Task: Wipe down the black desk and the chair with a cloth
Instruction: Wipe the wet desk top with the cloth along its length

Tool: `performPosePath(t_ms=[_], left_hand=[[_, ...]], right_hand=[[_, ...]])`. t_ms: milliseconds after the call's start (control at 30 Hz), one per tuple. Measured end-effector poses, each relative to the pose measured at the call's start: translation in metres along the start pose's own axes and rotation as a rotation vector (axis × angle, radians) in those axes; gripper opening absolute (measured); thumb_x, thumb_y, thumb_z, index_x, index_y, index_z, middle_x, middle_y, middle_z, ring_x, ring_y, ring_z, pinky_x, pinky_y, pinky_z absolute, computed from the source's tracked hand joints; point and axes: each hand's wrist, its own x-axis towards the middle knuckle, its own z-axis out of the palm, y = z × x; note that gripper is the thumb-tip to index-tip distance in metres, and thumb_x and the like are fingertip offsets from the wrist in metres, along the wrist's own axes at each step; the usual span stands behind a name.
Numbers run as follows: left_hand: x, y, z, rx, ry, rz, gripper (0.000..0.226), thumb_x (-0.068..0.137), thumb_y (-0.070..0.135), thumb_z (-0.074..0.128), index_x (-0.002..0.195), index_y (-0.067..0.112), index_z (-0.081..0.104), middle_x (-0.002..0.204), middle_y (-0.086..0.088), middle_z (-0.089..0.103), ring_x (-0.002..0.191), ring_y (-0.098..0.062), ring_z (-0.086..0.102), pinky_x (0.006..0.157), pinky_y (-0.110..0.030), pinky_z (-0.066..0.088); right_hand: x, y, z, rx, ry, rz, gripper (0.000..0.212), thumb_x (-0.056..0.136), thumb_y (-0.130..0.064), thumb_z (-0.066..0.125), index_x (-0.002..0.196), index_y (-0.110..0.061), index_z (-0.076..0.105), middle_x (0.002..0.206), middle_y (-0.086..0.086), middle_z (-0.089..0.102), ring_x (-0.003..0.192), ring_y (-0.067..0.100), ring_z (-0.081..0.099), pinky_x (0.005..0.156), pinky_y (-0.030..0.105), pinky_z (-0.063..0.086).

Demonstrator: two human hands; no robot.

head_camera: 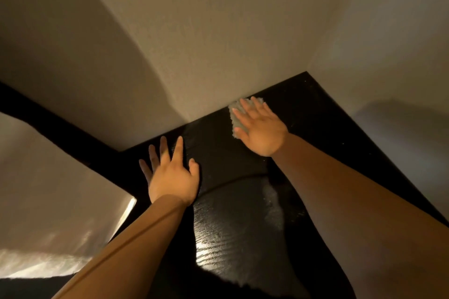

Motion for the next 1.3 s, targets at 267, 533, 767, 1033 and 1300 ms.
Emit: performPosePath(t_ms=[267, 533, 767, 1033, 1300], left_hand=[[-0.002, 0.007, -0.003, 0.022, 0.035, 0.059, 0.064, 0.105, 0.046, 0.034, 0.168, 0.033, 0.025, 0.176, -0.004, 0.015, 0.162, -0.028, 0.006, 0.131, -0.056, 0.004], [0.005, 0.107, 0.014, -0.061, -0.05, 0.15, 0.065, 0.108, 0.053, 0.028, 0.169, 0.038, 0.013, 0.178, -0.001, -0.001, 0.163, -0.027, -0.009, 0.13, -0.058, -0.004], [0.007, 0.12, 0.025, 0.012, -0.04, 0.086, 0.067, 0.106, 0.056, 0.018, 0.168, 0.04, 0.001, 0.177, 0.002, -0.009, 0.162, -0.028, -0.015, 0.129, -0.059, -0.009], [0.009, 0.125, 0.021, 0.024, -0.046, 0.083, 0.068, 0.105, 0.058, 0.019, 0.168, 0.04, -0.002, 0.177, 0.002, -0.01, 0.162, -0.027, -0.015, 0.129, -0.059, -0.008], [0.012, 0.124, 0.024, 0.045, -0.027, 0.087, 0.07, 0.104, 0.061, 0.02, 0.168, 0.041, -0.001, 0.178, 0.001, -0.007, 0.163, -0.029, -0.013, 0.129, -0.059, -0.006]], right_hand=[[-0.029, -0.052, 0.005, 0.016, -0.012, -0.073, 0.074, 0.106, -0.053, 0.026, 0.167, -0.019, 0.001, 0.175, 0.006, -0.009, 0.159, 0.029, -0.016, 0.128, 0.045, -0.013], [-0.015, -0.004, -0.005, 0.033, -0.037, -0.096, 0.066, 0.109, -0.046, 0.025, 0.167, -0.024, 0.001, 0.175, 0.0, -0.011, 0.159, 0.022, -0.018, 0.128, 0.04, -0.011], [0.0, 0.06, -0.01, 0.007, 0.009, 0.109, 0.064, 0.11, -0.048, 0.017, 0.167, -0.024, -0.001, 0.175, 0.001, -0.009, 0.16, 0.025, -0.013, 0.129, 0.043, -0.008], [-0.019, 0.056, -0.009, 0.007, 0.002, -0.083, 0.065, 0.109, -0.049, 0.022, 0.167, -0.028, 0.0, 0.175, -0.003, -0.009, 0.159, 0.022, -0.015, 0.128, 0.04, -0.012], [0.004, 0.131, -0.024, 0.037, 0.008, 0.187, 0.066, 0.11, -0.05, 0.016, 0.167, -0.022, -0.001, 0.175, 0.001, -0.009, 0.16, 0.025, -0.011, 0.13, 0.043, -0.006]])
